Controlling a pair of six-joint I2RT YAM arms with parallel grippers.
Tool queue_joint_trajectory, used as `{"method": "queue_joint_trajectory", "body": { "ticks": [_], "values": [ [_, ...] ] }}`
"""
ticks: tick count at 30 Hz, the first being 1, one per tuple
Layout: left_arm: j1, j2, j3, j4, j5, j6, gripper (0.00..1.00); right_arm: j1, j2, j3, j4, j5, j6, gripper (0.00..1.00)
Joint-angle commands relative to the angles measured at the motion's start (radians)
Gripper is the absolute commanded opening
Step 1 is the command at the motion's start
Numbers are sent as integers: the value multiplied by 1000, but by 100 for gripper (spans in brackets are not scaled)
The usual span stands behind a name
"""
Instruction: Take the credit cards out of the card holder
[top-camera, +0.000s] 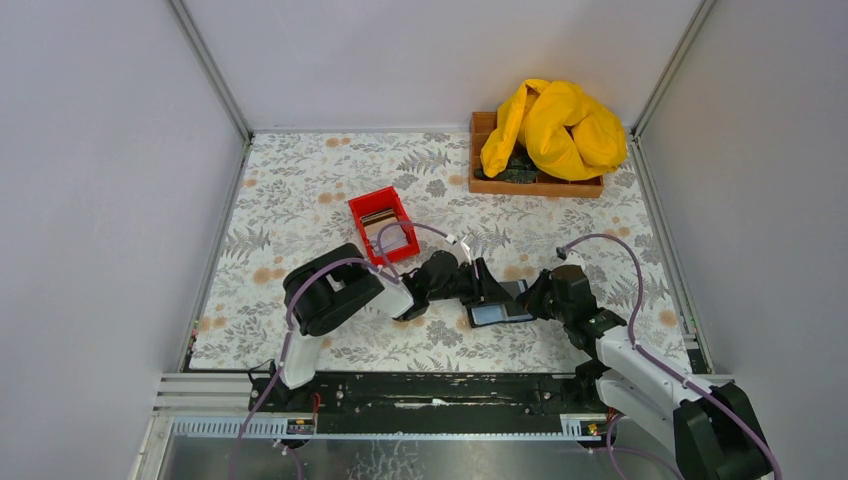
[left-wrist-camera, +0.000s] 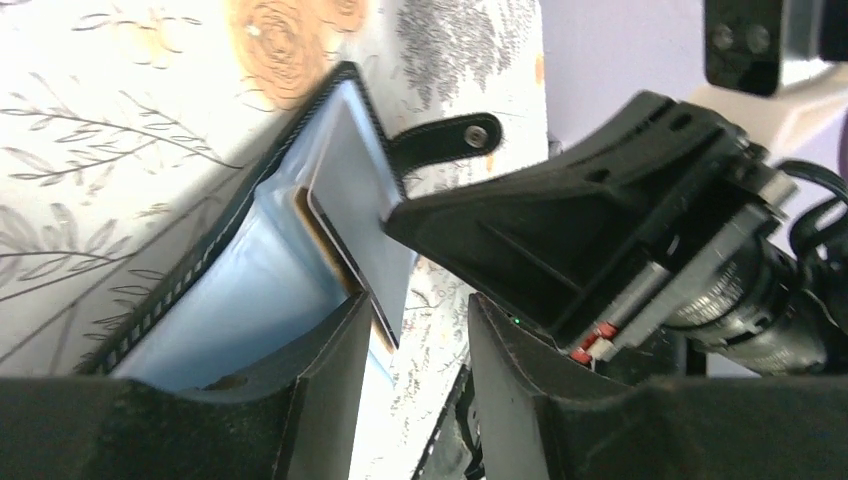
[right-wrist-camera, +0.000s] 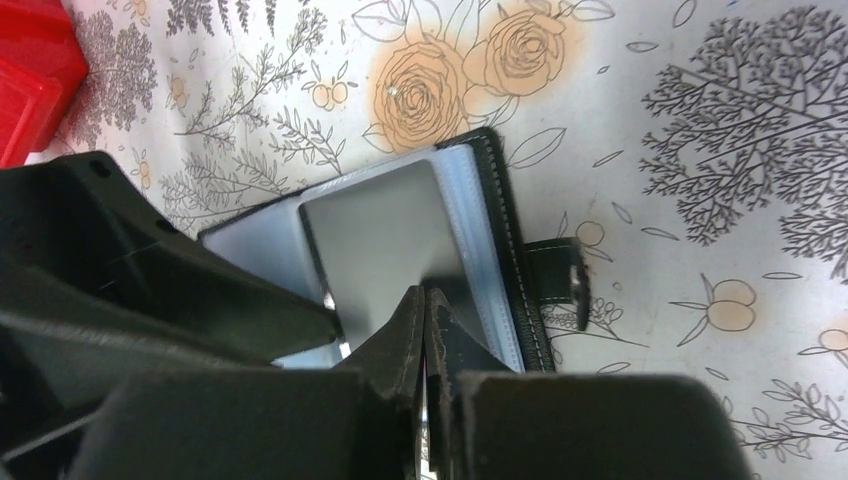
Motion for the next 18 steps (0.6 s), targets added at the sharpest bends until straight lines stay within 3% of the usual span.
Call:
{"method": "queue_joint_trajectory", "body": {
  "ticks": [1, 18],
  "values": [
    [6, 6, 54, -39, -66, -21, 47, 15, 8, -13, -85, -90, 2, 0],
    [7, 18, 80, -30, -71, -50, 48, 15, -43, -22, -95, -62, 17, 0]
  ]
}}
